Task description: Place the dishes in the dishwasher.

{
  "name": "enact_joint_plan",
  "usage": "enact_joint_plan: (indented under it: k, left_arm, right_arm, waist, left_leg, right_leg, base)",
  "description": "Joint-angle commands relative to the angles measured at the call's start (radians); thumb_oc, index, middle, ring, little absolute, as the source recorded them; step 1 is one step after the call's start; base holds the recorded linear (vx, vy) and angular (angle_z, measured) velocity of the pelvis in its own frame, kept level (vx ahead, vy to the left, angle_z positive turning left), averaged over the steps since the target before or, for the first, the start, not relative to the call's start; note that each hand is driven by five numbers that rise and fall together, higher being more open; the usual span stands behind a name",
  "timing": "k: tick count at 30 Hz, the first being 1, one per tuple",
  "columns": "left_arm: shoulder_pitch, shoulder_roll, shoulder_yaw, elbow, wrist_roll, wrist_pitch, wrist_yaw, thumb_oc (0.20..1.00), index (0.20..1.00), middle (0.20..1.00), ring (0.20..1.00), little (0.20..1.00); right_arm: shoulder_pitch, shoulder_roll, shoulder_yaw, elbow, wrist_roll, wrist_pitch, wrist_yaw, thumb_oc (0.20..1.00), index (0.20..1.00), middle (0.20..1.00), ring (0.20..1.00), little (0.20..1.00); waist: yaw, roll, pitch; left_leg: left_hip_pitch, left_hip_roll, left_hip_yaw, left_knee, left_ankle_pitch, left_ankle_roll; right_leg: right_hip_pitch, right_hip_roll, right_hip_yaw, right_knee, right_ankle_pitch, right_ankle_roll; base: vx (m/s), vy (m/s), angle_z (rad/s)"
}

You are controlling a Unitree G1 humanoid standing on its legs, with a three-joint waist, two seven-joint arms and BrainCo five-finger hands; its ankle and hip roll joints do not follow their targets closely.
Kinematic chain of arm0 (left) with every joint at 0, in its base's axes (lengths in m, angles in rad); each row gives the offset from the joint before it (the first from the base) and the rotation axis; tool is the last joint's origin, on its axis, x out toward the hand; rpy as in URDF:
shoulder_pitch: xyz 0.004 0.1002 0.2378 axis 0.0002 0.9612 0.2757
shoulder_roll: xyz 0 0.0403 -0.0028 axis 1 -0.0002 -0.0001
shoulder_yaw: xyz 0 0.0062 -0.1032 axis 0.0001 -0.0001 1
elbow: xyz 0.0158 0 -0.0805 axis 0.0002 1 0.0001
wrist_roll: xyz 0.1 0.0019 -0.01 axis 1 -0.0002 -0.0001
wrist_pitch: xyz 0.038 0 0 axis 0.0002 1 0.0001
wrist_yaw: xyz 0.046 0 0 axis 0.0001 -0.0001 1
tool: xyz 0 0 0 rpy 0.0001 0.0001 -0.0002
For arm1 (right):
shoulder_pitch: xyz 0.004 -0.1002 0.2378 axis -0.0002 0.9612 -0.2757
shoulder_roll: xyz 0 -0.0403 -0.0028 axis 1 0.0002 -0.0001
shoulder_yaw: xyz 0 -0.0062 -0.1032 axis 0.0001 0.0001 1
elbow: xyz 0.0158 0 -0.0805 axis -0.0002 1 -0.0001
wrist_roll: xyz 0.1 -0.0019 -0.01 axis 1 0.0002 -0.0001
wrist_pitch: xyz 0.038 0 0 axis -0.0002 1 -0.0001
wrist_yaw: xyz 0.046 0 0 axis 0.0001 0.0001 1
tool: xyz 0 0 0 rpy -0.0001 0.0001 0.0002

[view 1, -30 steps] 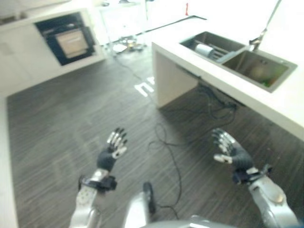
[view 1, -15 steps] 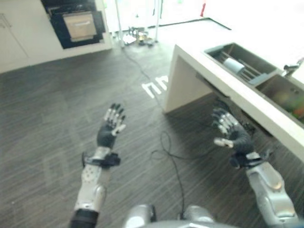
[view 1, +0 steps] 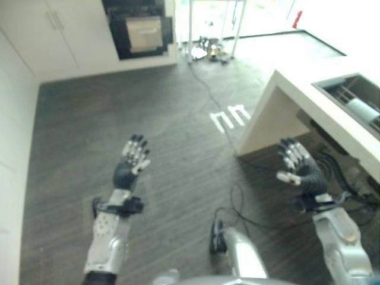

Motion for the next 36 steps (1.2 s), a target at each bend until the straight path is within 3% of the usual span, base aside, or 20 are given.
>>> enact_joint_plan:
  k: [1, 3, 4, 6, 7, 8, 10, 11, 12, 14, 16, 18, 24, 25, 26, 27, 28, 30, 32, 36]
  left_arm:
    - [0.021, 0.073, 0.037, -0.11, -0.016, -0.036, -0.045, 1.0, 1.0, 1.0, 1.0, 1.0]
    - [0.03, 0.078, 0.034, -0.126, 0.014, -0.054, -0.055, 1.0, 1.0, 1.0, 1.0, 1.0]
    - [0.029, 0.079, 0.029, -0.129, 0.018, -0.059, -0.05, 1.0, 1.0, 1.0, 1.0, 1.0]
    - [0.034, 0.074, 0.025, -0.137, 0.018, -0.066, -0.047, 1.0, 1.0, 1.0, 1.0, 1.0]
    - [0.041, 0.07, 0.026, -0.14, 0.025, -0.073, -0.048, 1.0, 1.0, 1.0, 1.0, 1.0]
    - [0.039, 0.066, 0.025, -0.138, 0.037, -0.075, -0.052, 1.0, 1.0, 1.0, 1.0, 1.0]
    - [0.034, 0.069, 0.031, -0.134, 0.033, -0.067, -0.057, 1.0, 1.0, 1.0, 1.0, 1.0]
    - [0.044, 0.07, 0.036, -0.134, 0.034, -0.075, -0.063, 1.0, 1.0, 1.0, 1.0, 1.0]
    - [0.07, 0.073, 0.049, -0.142, 0.033, -0.094, -0.065, 1.0, 1.0, 1.0, 1.0, 1.0]
    - [0.111, 0.06, 0.079, -0.167, 0.025, -0.111, -0.065, 1.0, 1.0, 1.0, 1.0, 1.0]
    - [0.04, 0.068, 0.03, -0.14, 0.087, -0.138, -0.019, 1.0, 1.0, 1.0, 1.0, 1.0]
    - [0.016, 0.08, 0.028, -0.151, 0.091, -0.13, -0.004, 1.0, 1.0, 1.0, 1.0, 1.0]
    - [-0.024, 0.092, -0.003, -0.172, 0.117, -0.115, 0.029, 1.0, 1.0, 1.0, 1.0, 1.0]
    - [-0.017, 0.098, -0.003, -0.171, 0.132, -0.128, 0.042, 1.0, 1.0, 1.0, 1.0, 1.0]
    - [-0.008, 0.108, 0.007, -0.173, 0.164, -0.14, 0.094, 1.0, 1.0, 1.0, 1.0, 1.0]
    - [-0.007, 0.112, 0.013, -0.175, 0.169, -0.142, 0.102, 1.0, 1.0, 1.0, 1.0, 1.0]
    - [-0.008, 0.12, 0.029, -0.18, 0.174, -0.142, 0.128, 1.0, 1.0, 1.0, 1.0, 1.0]
    - [-0.023, 0.129, 0.045, -0.187, 0.157, -0.129, 0.109, 1.0, 1.0, 1.0, 1.0, 1.0]
    - [-0.04, 0.132, 0.04, -0.193, 0.163, -0.132, 0.098, 1.0, 1.0, 1.0, 1.0, 1.0]
    - [-0.053, 0.135, 0.034, -0.197, 0.166, -0.141, 0.096, 1.0, 1.0, 1.0, 1.0, 1.0]
  right_arm:
    - [0.003, -0.001, -0.04, -0.076, 0.015, -0.054, -0.011, 1.0, 1.0, 1.0, 1.0, 1.0]
    - [0.017, -0.013, -0.058, -0.099, 0.016, -0.057, -0.011, 1.0, 1.0, 1.0, 1.0, 1.0]
    - [0.018, -0.024, -0.066, -0.104, 0.025, -0.059, -0.006, 1.0, 1.0, 1.0, 1.0, 1.0]
    - [0.02, -0.037, -0.073, -0.106, 0.028, -0.069, 0.002, 1.0, 1.0, 1.0, 1.0, 1.0]
    - [0.018, -0.038, -0.074, -0.105, 0.021, -0.073, 0.004, 1.0, 1.0, 1.0, 1.0, 1.0]
    - [0.006, -0.043, -0.074, -0.102, 0.015, -0.073, -0.011, 1.0, 1.0, 1.0, 1.0, 1.0]
    - [-0.019, -0.06, -0.08, -0.093, 0.028, -0.066, -0.028, 1.0, 1.0, 1.0, 1.0, 1.0]
    - [-0.03, -0.064, -0.083, -0.094, 0.04, -0.059, -0.028, 1.0, 1.0, 1.0, 1.0, 1.0]
    - [-0.032, -0.057, -0.085, -0.1, 0.041, -0.059, -0.011, 1.0, 1.0, 1.0, 1.0, 1.0]
    - [-0.022, -0.04, -0.076, -0.137, 0.02, -0.048, 0.007, 1.0, 1.0, 1.0, 1.0, 1.0]
    - [-0.065, -0.051, -0.051, -0.146, 0.025, -0.03, -0.054, 1.0, 1.0, 1.0, 1.0, 1.0]
    - [-0.051, -0.041, -0.068, -0.168, 0.048, -0.027, -0.046, 1.0, 1.0, 1.0, 1.0, 1.0]
    - [-0.014, -0.006, -0.074, -0.196, 0.072, -0.027, -0.067, 1.0, 1.0, 1.0, 1.0, 1.0]
    - [-0.016, 0.003, -0.065, -0.192, 0.088, -0.038, -0.046, 1.0, 1.0, 1.0, 1.0, 1.0]
    - [-0.034, 0.014, -0.045, -0.182, 0.112, -0.041, -0.001, 1.0, 1.0, 1.0, 1.0, 1.0]
    - [-0.043, 0.018, -0.039, -0.178, 0.115, -0.042, 0.006, 1.0, 1.0, 1.0, 1.0, 1.0]
    - [-0.064, 0.025, -0.021, -0.174, 0.116, -0.041, 0.02, 1.0, 1.0, 1.0, 1.0, 1.0]
    - [-0.092, 0.04, 0.001, -0.17, 0.105, -0.045, -0.009, 1.0, 1.0, 1.0, 1.0, 1.0]
    - [-0.104, 0.06, 0.004, -0.181, 0.096, -0.055, -0.018, 1.0, 1.0, 1.0, 1.0, 1.0]
    - [-0.111, 0.063, 0.003, -0.193, 0.088, -0.046, -0.025, 1.0, 1.0, 1.0, 1.0, 1.0]
  waist:
    - [-0.029, -0.07, -0.064]
    - [-0.035, -0.063, -0.068]
    - [-0.033, -0.071, -0.066]
    - [-0.022, -0.091, -0.055]
    - [-0.012, -0.104, -0.046]
    - [0.007, -0.116, -0.025]
    - [0.031, -0.117, -0.009]
    - [0.041, -0.11, -0.004]
    - [0.065, -0.083, 0.01]
    - [0.105, -0.053, 0.015]
    - [0.095, -0.052, 0.003]
    - [0.071, -0.046, -0.001]
    - [0.032, -0.036, -0.012]
    - [0.041, -0.038, -0.009]
    - [0.064, -0.046, -0.002]
    - [0.074, -0.048, -0.003]
    - [0.089, -0.052, -0.002]
    - [0.087, -0.06, -0.005]
    - [0.077, -0.064, -0.007]
    - [0.066, -0.073, -0.013]
  left_leg:
    - [-0.078, 0.044, 0.0, 0.01, 0.086, 0.025]
    - [-0.042, 0.065, 0.012, 0.01, 0.265, -0.027]
    - [-0.062, 0.063, 0.002, 0.083, 0.361, -0.054]
    - [-0.162, 0.033, -0.038, 0.289, 0.402, -0.062]
    - [-0.247, 0.022, -0.057, 0.424, 0.392, -0.048]
    - [-0.36, 0.027, -0.065, 0.463, 0.36, -0.016]
    - [-0.402, 0.042, -0.068, 0.344, 0.315, 0.013]
    - [-0.373, 0.057, -0.077, 0.178, 0.311, 0.017]
    - [-0.379, 0.058, -0.14, 0.01, 0.295, 0.011]
    - [-0.442, 0.023, -0.266, 0.01, 0.28, 0.002]
    - [-0.399, 0.023, -0.231, 0.01, 0.235, 0.023]
    - [-0.374, 0.036, -0.188, 0.01, 0.214, 0.032]
    - [-0.351, 0.022, -0.175, 0.01, 0.185, 0.077]
    - [-0.347, 0.027, -0.154, 0.01, 0.181, 0.081]
    - [-0.336, 0.048, -0.103, 0.01, 0.166, 0.071]
    - [-0.341, 0.057, -0.084, 0.01, 0.168, 0.067]
    - [-0.337, 0.077, -0.043, 0.01, 0.157, 0.056]
    - [-0.334, 0.089, -0.016, 0.01, 0.137, 0.044]
    - [-0.345, 0.1, -0.013, 0.01, 0.124, 0.04]
    - [-0.336, 0.133, 0.017, 0.01, 0.117, 0.029]
  right_leg:
    - [0.052, -0.136, 0.098, -0.102, 0.009, 0.311]
    - [0.08, -0.102, 0.122, -0.102, -0.035, 0.276]
    - [0.101, -0.089, 0.147, -0.102, -0.055, 0.26]
    - [0.131, -0.081, 0.192, -0.102, -0.073, 0.236]
    - [0.15, -0.079, 0.215, -0.102, -0.08, 0.225]
    - [0.18, -0.071, 0.242, -0.102, -0.094, 0.221]
    - [0.209, -0.048, 0.281, -0.102, -0.117, 0.227]
    - [0.219, -0.029, 0.31, -0.102, -0.131, 0.238]
    - [0.239, 0.007, 0.349, -0.102, -0.15, 0.255]
    - [0.265, 0.039, 0.394, -0.102, -0.178, 0.264]
    - [0.265, -0.004, 0.372, -0.102, -0.183, 0.287]
    - [0.265, -0.023, 0.36, -0.102, -0.176, 0.301]
    - [0.285, -0.014, 0.392, -0.102, -0.141, 0.31]
    - [0.281, -0.029, 0.324, -0.102, -0.108, 0.319]
    - [0.265, -0.099, 0.201, -0.102, -0.077, 0.341]
    - [0.253, -0.12, 0.172, -0.102, -0.064, 0.345]
    - [0.223, -0.175, 0.116, -0.102, -0.055, 0.352]
    - [0.14, -0.251, 0.139, -0.102, -0.028, 0.372]
    - [0.079, -0.296, 0.163, -0.102, 0.008, 0.39]
    - [0.068, -0.29, 0.181, -0.102, -0.001, 0.394]
  base:
    - [0.22, -0.213, -0.57]
    - [0.23, -0.223, -0.33]
    - [0.2, -0.189, -0.44]
    - [0.18, -0.138, -0.48]
    - [0.21, -0.099, -0.66]
    - [0.18, -0.038, -0.92]
    - [0.21, 0.079, -1.07]
    - [0.32, 0.257, -1.1]
    - [0.31, 0.285, -1.53]
    - [0.3, 0.327, -1.86]
    - [0.18, 0.403, -1.85]
    - [0.1, 0.312, -1.89]
    - [0.08, 0.238, -1.04]
    - [0.0, 0.04, -0.16]
    - [-0.06, -0.045, -0.45]
    - [-0.1, -0.124, -1.88]
    - [-0.07, -0.148, -2.47]
    - [0.03, -0.249, -1.43]
    - [0.12, -0.362, -0.32]
    - [0.18, -0.488, 0.34]
